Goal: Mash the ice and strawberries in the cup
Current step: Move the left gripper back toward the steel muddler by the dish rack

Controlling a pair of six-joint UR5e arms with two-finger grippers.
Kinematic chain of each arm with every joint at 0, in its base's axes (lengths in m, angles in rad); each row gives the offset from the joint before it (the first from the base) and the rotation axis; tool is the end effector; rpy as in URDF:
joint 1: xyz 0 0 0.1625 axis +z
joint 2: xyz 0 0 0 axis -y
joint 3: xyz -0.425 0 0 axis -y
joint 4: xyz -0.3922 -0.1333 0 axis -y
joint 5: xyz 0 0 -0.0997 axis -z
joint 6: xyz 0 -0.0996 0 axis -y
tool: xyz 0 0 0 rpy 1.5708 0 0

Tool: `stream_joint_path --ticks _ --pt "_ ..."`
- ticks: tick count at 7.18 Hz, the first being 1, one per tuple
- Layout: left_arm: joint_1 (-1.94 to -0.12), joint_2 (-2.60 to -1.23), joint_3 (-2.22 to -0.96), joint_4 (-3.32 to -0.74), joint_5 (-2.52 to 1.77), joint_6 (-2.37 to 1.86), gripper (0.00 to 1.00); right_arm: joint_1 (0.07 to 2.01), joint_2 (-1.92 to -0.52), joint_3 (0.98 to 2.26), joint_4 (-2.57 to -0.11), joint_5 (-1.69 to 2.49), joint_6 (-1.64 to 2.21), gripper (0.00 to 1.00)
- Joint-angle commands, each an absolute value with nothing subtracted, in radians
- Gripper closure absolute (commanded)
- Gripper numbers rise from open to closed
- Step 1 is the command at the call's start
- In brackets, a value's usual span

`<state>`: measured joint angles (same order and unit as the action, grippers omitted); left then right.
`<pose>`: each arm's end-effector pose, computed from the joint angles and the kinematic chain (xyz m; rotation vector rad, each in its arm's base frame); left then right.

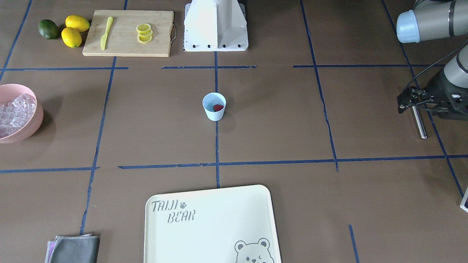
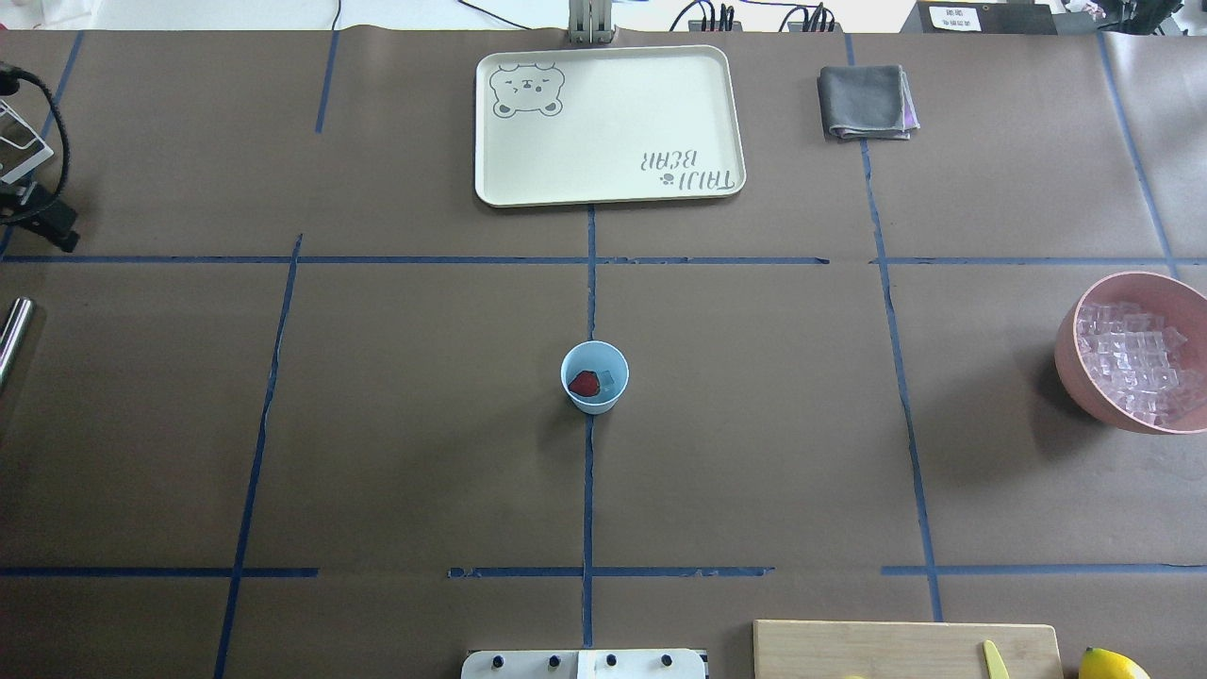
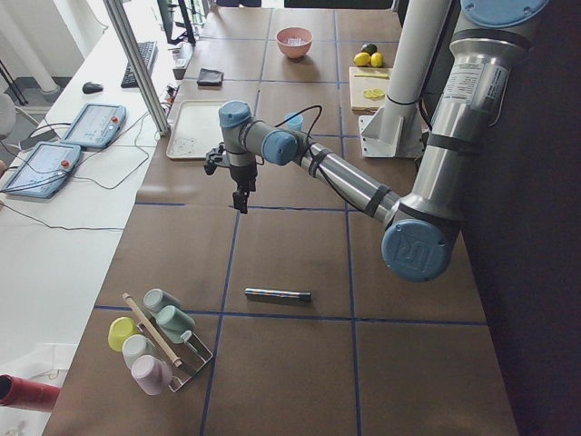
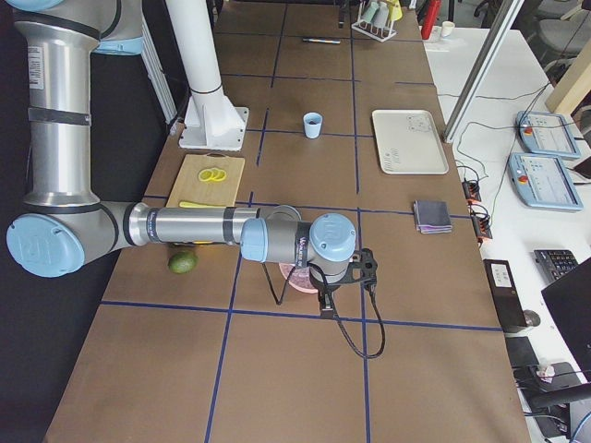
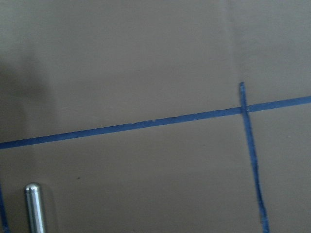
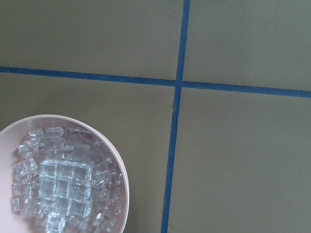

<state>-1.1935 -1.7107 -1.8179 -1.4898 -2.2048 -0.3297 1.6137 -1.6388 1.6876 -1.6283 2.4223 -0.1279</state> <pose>0.1305 -0.5310 0.4818 0.0597 0.6928 0.1427 0.0781 -0.4591 0.6339 0.0645 -0.8493 -0.0761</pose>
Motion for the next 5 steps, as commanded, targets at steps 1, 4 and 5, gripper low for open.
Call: stream_joint_path --ticks 1,4,5 --pt "-1.22 -1.577 -1.69 -1.747 -2.238 -0.304 0.0 1.614 -1.638 1.692 -1.617 2.422 -0.126 0.01" --pt "-1.218 -1.563 -1.472 -2.048 -2.241 -0.429 0.0 1.614 -1.64 1.695 -1.617 2.424 -0.12 0.0" --pt "-1.216 -1.556 -1.394 -2.185 -2.241 -0.49 0.0 1.614 -1.64 1.695 -1.617 2.424 -0.12 0.0"
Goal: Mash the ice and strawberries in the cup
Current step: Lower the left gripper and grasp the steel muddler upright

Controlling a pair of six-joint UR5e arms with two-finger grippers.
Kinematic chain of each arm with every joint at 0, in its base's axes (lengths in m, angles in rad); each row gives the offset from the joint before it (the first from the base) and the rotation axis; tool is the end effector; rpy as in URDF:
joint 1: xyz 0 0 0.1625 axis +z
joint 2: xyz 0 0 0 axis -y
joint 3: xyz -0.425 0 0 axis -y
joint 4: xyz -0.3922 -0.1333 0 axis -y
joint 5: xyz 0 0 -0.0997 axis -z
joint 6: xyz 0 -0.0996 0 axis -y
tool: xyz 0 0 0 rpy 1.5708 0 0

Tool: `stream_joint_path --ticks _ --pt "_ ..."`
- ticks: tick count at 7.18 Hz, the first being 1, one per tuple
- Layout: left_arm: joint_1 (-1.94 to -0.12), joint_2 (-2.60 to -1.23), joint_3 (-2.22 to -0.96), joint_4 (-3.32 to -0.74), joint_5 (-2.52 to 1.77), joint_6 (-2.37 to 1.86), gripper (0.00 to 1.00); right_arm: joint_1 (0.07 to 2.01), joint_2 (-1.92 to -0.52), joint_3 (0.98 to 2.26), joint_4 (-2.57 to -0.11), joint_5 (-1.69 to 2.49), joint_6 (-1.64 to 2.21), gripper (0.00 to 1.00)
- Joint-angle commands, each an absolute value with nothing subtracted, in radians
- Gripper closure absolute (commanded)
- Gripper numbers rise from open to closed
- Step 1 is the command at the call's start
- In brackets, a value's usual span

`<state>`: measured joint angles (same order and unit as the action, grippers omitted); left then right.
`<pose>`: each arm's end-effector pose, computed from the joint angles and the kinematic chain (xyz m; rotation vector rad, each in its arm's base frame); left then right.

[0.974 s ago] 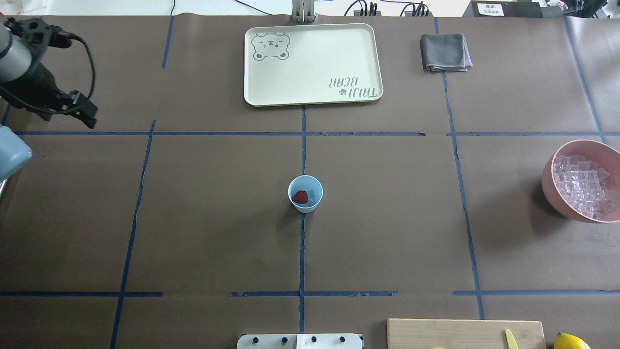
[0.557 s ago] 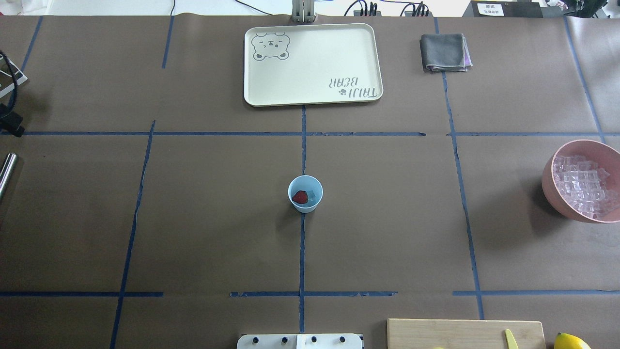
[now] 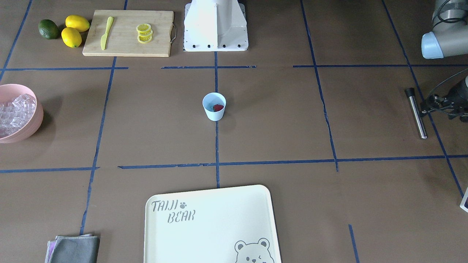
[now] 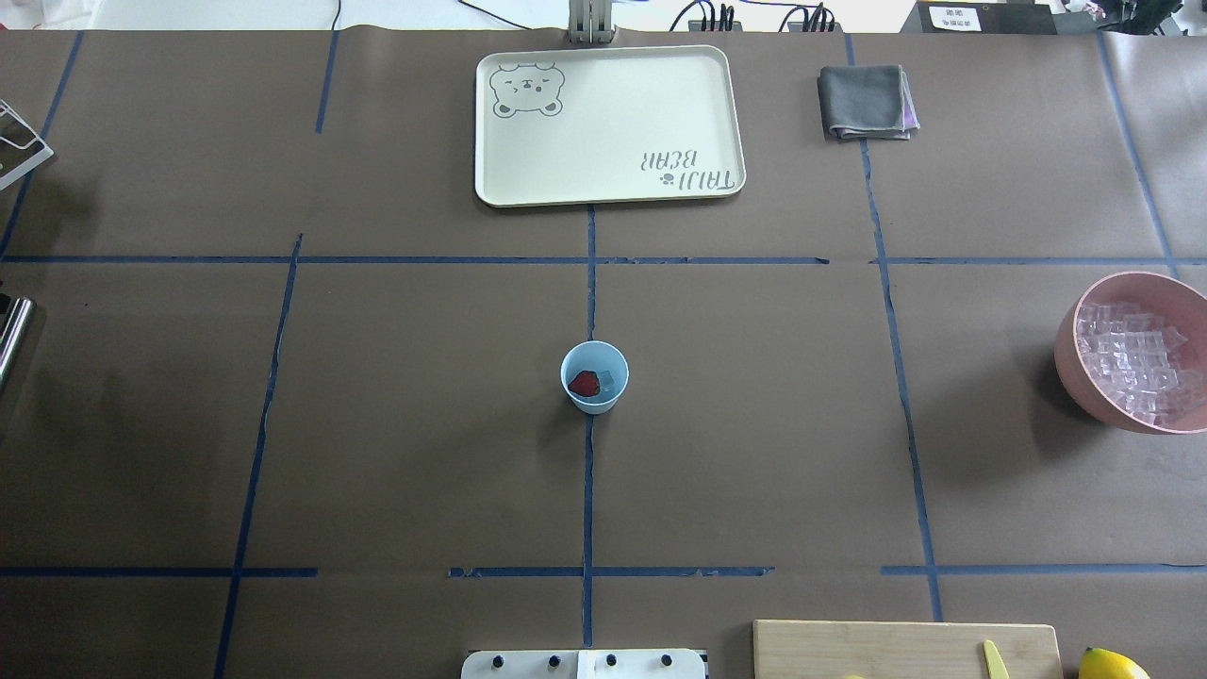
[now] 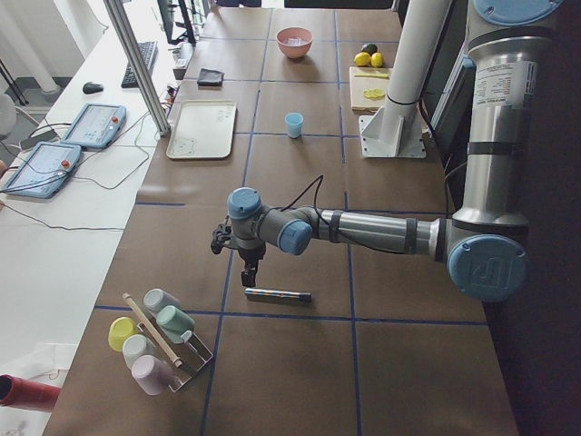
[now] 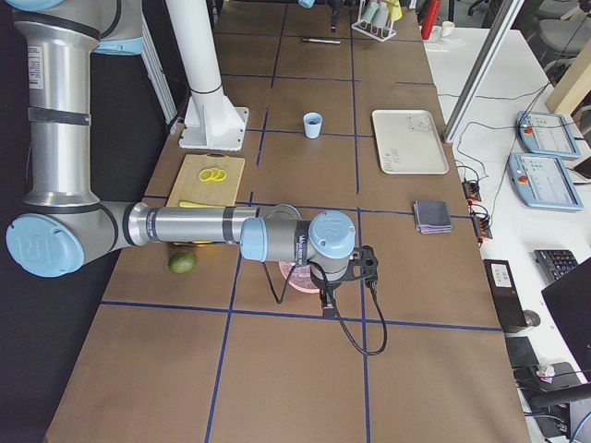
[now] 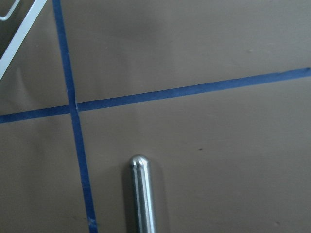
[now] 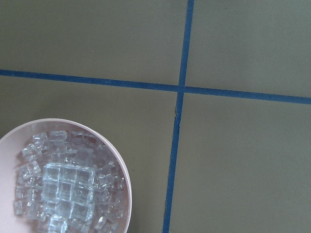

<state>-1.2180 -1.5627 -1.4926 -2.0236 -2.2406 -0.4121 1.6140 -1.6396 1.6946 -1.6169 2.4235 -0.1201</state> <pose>0.1086 -0.5017 0.6585 0.0800 0.7456 0.0662 0.0782 -0.4597 0.6296 0.0779 -0.8494 -0.0760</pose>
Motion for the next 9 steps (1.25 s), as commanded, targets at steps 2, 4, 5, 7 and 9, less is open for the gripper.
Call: stream_joint_path --ticks 2,4,5,7,9 --pt "-1.21 -1.551 -1.371 -2.295 -2.241 -0.636 0.0 1.614 -1.64 1.697 -1.617 2.424 -0.12 0.0" --pt "-1.165 -1.546 -1.37 -2.295 -2.238 -0.638 0.0 1.614 -1.64 1.698 -1.617 2.424 -0.118 0.0" --pt "-1.148 -1.546 -1.37 -2.295 -2.237 -0.637 0.0 1.614 -1.638 1.698 -1.617 2.424 -0.118 0.0" --pt "-1.126 -1.546 -1.355 -2.295 -2.233 -0.637 0.0 1.614 -1.638 1.697 -1.617 2.424 -0.12 0.0" --pt "-1.126 -1.549 -1.333 -2.295 -2.232 -0.634 0.0 1.614 -1.638 1.695 -1.617 2.424 -0.12 0.0"
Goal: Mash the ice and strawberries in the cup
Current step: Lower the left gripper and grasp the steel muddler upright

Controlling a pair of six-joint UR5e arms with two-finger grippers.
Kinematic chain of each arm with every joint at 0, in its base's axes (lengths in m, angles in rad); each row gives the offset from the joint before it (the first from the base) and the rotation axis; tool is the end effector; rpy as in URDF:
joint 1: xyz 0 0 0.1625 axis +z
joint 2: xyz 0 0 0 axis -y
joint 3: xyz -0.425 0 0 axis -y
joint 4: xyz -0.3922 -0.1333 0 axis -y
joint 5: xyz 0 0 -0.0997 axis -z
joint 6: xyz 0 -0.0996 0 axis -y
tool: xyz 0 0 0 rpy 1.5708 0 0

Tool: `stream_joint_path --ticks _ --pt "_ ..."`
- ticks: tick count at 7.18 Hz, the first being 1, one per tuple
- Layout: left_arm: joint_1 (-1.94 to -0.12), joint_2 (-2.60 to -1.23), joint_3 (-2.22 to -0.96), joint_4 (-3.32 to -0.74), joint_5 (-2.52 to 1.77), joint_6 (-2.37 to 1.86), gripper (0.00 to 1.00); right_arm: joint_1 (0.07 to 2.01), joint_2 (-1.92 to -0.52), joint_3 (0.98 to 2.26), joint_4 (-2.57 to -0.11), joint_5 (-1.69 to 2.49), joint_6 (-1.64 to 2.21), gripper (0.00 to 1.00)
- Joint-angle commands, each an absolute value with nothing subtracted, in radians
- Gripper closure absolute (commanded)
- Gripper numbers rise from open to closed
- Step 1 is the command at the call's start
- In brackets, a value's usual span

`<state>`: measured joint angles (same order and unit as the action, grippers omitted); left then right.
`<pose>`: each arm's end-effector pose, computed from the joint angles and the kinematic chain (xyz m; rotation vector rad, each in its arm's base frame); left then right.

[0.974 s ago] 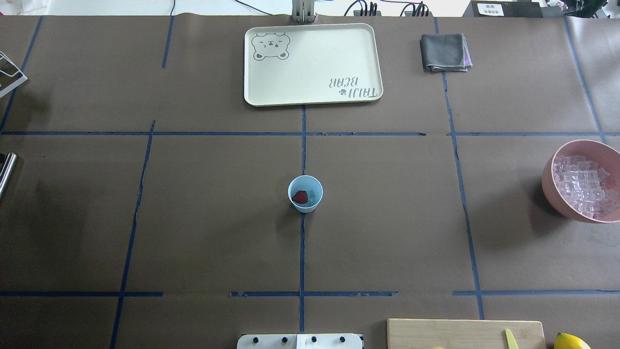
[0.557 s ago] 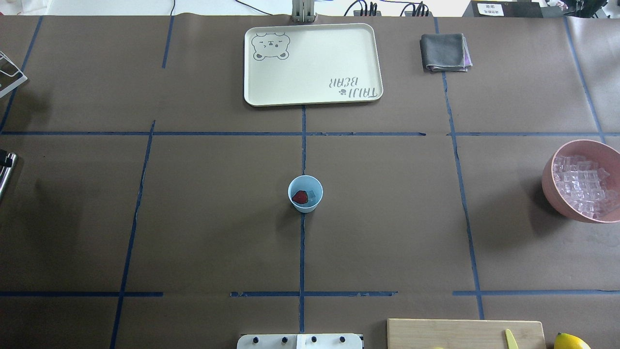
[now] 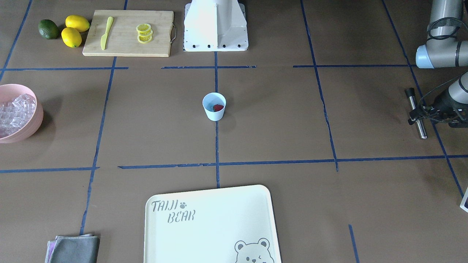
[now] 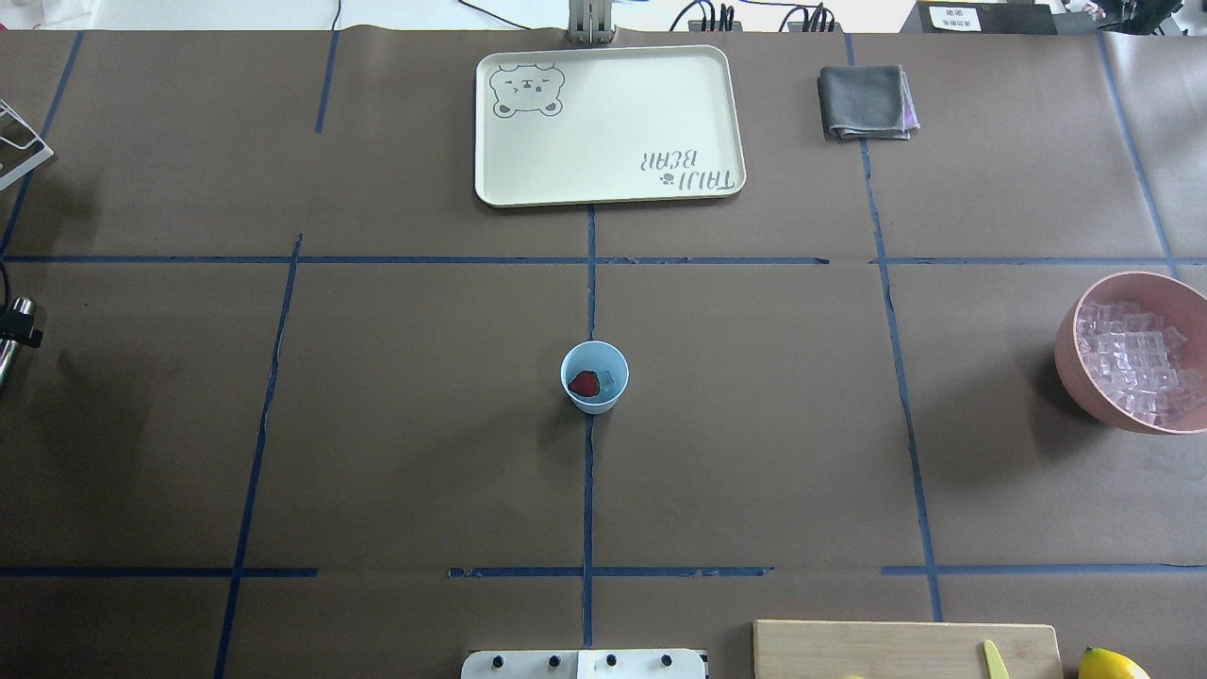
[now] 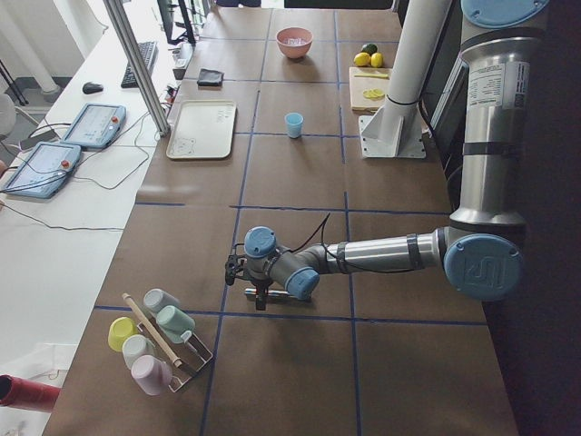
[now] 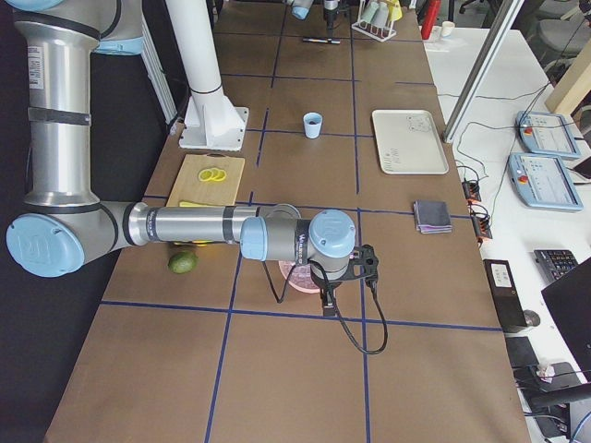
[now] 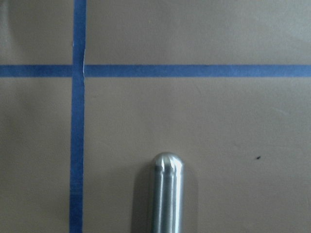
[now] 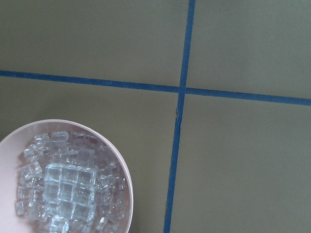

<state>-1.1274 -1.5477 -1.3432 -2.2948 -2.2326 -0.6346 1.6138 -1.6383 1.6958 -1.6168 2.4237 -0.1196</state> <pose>0.1471 -0.4778 0.7092 0.0579 0.7903 -0.0245 0.0781 -0.4604 0.6284 0.0800 -0.8494 -0.0768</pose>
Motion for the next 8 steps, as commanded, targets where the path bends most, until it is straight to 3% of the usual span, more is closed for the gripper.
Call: stream_joint_path --ticks 1,2,4,5,6,8 --pt "-1.126 -1.549 -1.333 -2.295 -2.232 -0.634 0.0 1.614 -1.638 1.694 -1.617 2.422 -0.12 0.0" --pt "-1.126 -1.552 -1.333 -2.295 -2.232 -0.635 0.13 1.615 -1.637 1.695 -1.617 2.422 -0.12 0.0" --pt "-1.126 -1.555 -1.335 -2.295 -2.232 -0.634 0.71 1.614 -1.632 1.697 -1.617 2.422 -0.118 0.0" --pt "-1.126 -1.554 -1.336 -2.299 -2.232 -0.626 0.93 1.614 -1.632 1.697 -1.617 2.422 -0.118 0.0" --pt "-1.126 -1.549 -1.336 -2.31 -2.232 -0.626 1.0 1.614 -1.632 1.697 -1.617 2.422 -0.118 0.0" --pt "-1.13 -1.546 -1.356 -2.307 -2.241 -0.63 1.0 1.615 -1.631 1.697 -1.615 2.424 -0.118 0.0"
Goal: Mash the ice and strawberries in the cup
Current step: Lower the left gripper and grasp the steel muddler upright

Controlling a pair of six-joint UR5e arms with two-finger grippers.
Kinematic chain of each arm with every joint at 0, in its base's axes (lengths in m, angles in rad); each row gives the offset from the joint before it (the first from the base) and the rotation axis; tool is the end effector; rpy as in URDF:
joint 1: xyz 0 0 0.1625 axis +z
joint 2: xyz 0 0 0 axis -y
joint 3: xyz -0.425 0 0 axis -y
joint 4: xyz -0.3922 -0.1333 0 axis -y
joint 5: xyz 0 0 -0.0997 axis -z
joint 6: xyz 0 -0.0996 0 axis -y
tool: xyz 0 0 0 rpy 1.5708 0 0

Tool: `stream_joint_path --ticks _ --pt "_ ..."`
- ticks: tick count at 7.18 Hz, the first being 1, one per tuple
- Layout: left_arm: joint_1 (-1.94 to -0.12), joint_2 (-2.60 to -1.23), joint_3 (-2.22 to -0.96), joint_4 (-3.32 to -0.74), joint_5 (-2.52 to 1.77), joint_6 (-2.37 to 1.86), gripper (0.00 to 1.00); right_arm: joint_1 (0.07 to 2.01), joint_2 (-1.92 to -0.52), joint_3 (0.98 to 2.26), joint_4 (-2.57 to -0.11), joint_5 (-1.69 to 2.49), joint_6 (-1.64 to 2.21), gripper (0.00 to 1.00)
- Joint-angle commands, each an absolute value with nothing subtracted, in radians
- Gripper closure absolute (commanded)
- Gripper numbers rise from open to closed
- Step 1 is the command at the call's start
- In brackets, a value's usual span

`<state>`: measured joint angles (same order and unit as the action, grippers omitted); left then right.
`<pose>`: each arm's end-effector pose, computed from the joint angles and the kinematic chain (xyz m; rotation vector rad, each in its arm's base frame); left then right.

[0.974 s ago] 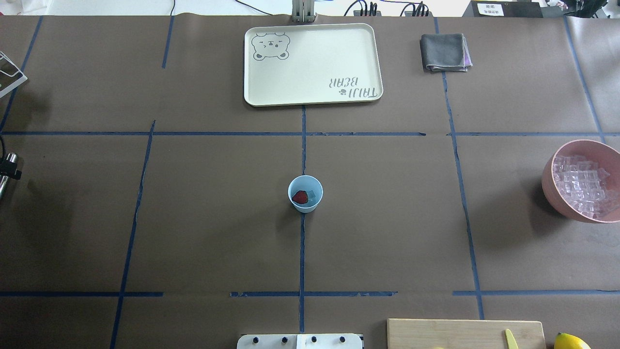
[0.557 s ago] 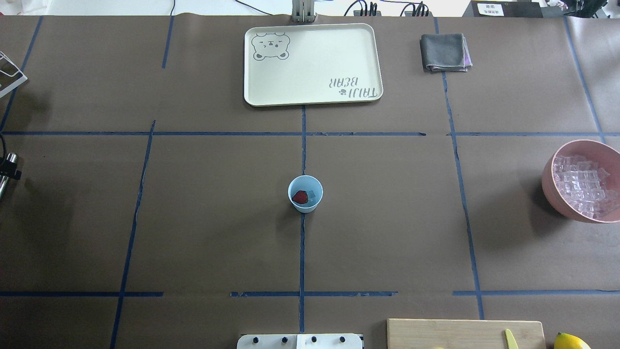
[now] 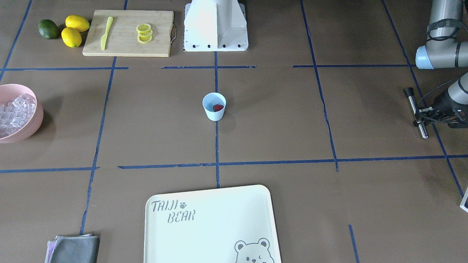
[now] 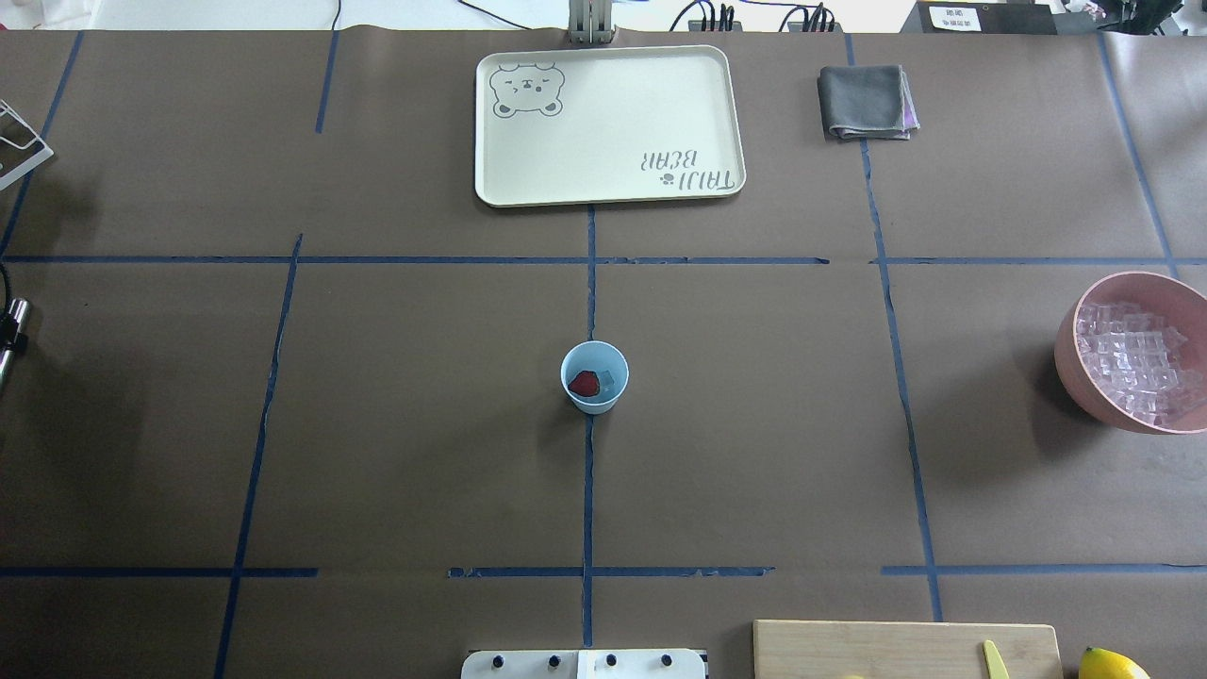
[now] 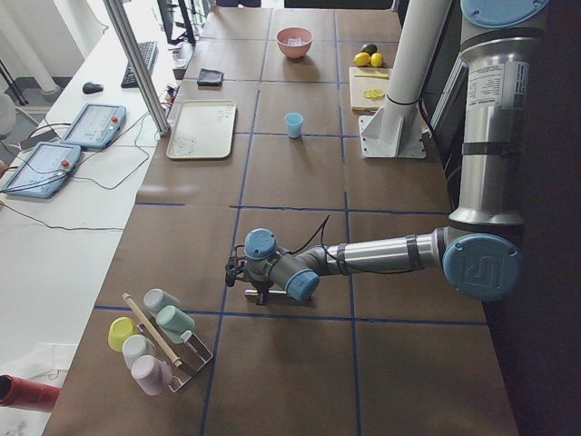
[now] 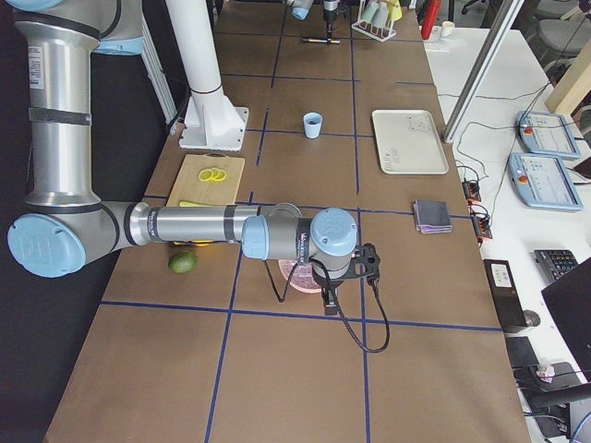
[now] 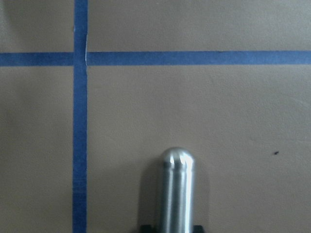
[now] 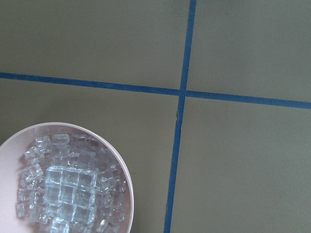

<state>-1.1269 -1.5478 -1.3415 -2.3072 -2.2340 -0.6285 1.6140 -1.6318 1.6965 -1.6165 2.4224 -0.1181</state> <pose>0.1475 -0.4777 0.7084 0.0685 0.7960 -0.0142 0.0785 -0.4634 0.6251 0.0864 -0.8476 -0.0784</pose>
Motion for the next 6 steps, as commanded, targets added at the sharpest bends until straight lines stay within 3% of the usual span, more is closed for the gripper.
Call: stream_joint_path --ticks 1,6 --pt "-1.134 -1.543 -1.432 -2.292 -2.244 -0.63 1.0 1.615 -1.629 1.698 -1.615 2.422 -0.117 0.0" --pt "-1.131 -1.559 -1.848 -2.281 -2.191 -0.56 1.0 1.615 -1.629 1.762 -1.615 2.422 -0.118 0.0"
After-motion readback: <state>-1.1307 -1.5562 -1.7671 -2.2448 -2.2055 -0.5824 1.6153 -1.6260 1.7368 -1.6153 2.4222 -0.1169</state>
